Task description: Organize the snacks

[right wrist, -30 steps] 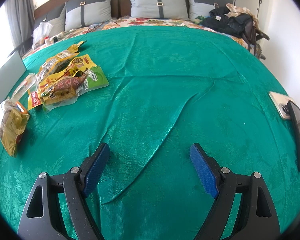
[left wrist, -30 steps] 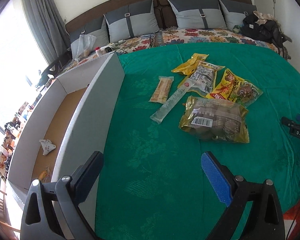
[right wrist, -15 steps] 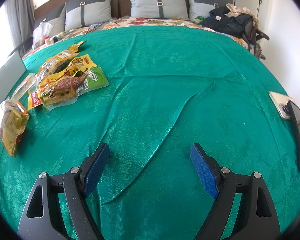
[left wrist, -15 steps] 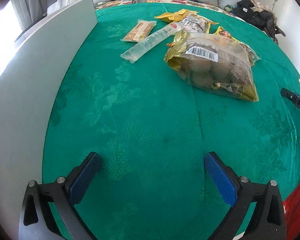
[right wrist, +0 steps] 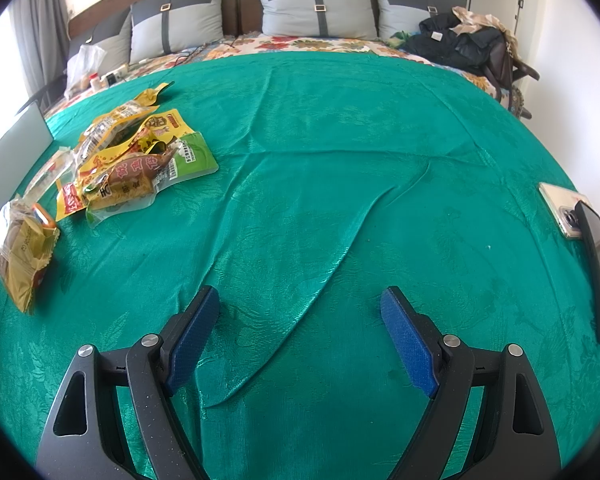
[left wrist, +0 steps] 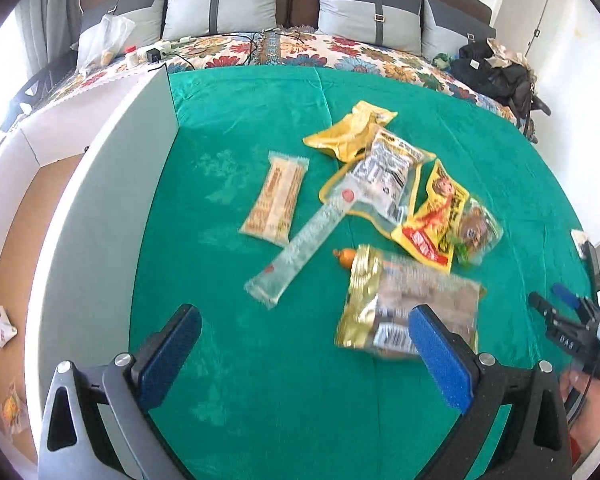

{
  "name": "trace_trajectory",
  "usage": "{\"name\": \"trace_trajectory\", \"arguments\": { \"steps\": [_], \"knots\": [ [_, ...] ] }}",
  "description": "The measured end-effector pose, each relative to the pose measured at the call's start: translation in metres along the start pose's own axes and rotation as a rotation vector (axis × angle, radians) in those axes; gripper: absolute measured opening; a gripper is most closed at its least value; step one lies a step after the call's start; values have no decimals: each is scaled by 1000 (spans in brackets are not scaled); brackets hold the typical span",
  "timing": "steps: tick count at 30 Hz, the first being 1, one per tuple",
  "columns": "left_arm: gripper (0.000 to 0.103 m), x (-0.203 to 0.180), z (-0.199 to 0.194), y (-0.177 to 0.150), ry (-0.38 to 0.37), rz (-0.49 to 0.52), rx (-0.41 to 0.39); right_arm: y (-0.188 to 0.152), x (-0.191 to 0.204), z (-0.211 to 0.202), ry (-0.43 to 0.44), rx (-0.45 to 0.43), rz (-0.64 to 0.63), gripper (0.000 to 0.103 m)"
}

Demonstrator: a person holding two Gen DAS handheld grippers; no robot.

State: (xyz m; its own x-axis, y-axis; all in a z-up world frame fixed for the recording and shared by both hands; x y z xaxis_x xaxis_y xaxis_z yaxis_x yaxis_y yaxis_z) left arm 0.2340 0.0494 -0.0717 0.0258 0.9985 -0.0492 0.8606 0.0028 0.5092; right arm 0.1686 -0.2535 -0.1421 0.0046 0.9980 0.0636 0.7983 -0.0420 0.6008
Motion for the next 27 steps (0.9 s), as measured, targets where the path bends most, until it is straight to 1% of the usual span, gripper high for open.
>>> {"name": "trace_trajectory", "arguments": {
  "steps": [1,2,3,4,6,7,8,9,10,11,12,13,16,19,22,25,26,27],
  "knots": [
    [91,4,11,12,9,-21,12,0,0,0,0,0,0,86],
    [85,7,24,20,18,-41,34,0,0,0,1,0,0,86],
    [74,8,39,26,23,-62,70,0,0,0,1,0,1,86],
    [64,9,53,28,22,-79,110,0,1,0,1,0,0,86],
    [55,6,76,26,13,-79,171,0,1,0,1,0,0,86],
    [55,3,83,24,15,-60,186,0,1,0,1,0,1,86],
    [55,-1,82,24,37,-19,154,0,1,0,0,0,0,86],
    [53,-5,84,23,52,24,142,0,1,0,1,0,1,86],
    [38,-8,85,21,52,48,141,1,1,0,1,0,1,86],
    [35,-9,83,20,53,53,128,1,1,0,0,0,1,86],
    [23,-7,83,18,68,52,126,1,1,0,0,0,0,86],
    [18,-5,81,15,81,46,122,1,1,0,0,0,0,86],
    [18,11,69,-3,113,-11,111,1,1,0,0,0,1,86],
    [18,26,49,-37,114,-67,115,1,1,0,0,0,0,86],
    [18,27,27,-75,92,-72,125,1,1,0,0,1,0,86],
    [19,21,6,-110,58,-85,129,1,1,0,0,0,0,86],
    [19,19,1,-118,61,-85,125,1,1,0,0,0,0,86],
    [20,15,-2,-124,85,-81,108,1,1,0,-1,1,0,86]
  ]
}}
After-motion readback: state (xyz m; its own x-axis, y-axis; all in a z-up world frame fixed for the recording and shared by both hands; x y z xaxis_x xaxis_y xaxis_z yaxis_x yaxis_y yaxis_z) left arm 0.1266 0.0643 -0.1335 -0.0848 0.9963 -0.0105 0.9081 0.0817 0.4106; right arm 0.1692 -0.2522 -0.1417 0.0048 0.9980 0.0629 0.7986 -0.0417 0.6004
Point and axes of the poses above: each gripper's, at about its wrist camera, not at the fingertips, and z roughly the way its jaws point, x to its left, y to its top, the point moved 7 cm from there along z, roughly the way its jaws point, and after that the axes turned 6 degrees about y, right-handed, at the moved point
